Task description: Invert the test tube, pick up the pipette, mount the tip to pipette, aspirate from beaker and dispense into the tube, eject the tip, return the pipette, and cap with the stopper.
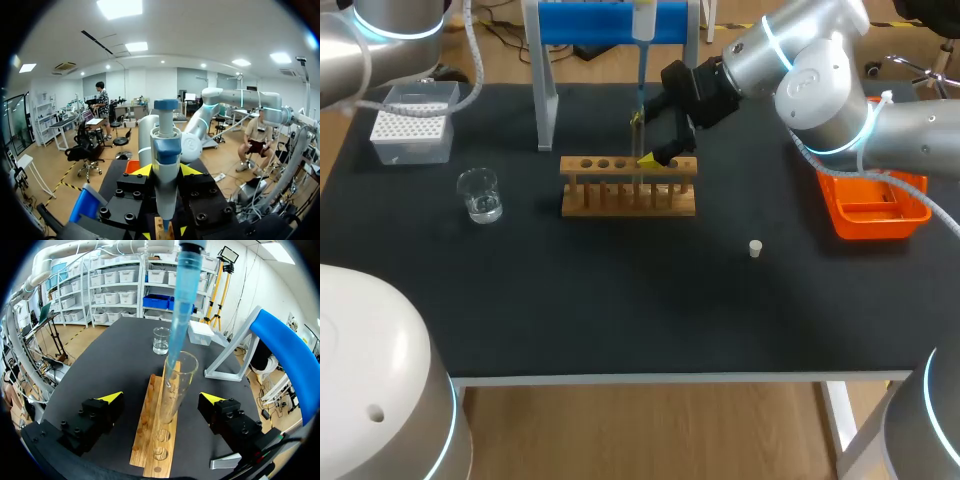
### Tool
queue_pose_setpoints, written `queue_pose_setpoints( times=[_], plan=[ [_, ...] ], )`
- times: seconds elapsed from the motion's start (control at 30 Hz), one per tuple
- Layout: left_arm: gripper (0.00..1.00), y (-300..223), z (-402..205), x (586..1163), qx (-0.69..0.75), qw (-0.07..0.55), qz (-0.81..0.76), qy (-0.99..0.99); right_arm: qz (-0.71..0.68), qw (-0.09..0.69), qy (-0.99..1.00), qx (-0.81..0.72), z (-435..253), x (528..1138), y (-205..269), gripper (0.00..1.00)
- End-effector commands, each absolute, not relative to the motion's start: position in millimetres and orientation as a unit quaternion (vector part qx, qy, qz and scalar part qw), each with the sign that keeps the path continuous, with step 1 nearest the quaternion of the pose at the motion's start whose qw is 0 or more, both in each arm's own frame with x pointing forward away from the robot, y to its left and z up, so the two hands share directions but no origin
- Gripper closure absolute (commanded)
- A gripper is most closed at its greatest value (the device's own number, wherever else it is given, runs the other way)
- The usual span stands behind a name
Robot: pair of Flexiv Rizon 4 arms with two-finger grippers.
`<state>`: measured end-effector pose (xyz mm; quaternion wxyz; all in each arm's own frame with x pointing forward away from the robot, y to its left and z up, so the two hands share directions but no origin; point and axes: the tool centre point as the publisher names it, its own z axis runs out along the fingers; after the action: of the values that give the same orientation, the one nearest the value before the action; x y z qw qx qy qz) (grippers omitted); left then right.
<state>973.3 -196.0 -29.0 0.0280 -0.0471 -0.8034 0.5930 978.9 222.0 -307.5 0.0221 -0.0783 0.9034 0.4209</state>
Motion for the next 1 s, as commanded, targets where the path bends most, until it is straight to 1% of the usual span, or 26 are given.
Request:
queue_pose_setpoints(
  times=[0.03, 1.0],
  plan=[
    [1.00, -195, -32, 974, -0.047, 0.024, 0.595, -0.802, 0.420, 0.021, 0.904, -0.078, -307, 979, 221, 0.00],
    [1.00, -190, -54, 984, -0.040, 0.016, 0.603, -0.796, 0.420, 0.021, 0.904, -0.078, -307, 979, 221, 0.00]
  ],
)
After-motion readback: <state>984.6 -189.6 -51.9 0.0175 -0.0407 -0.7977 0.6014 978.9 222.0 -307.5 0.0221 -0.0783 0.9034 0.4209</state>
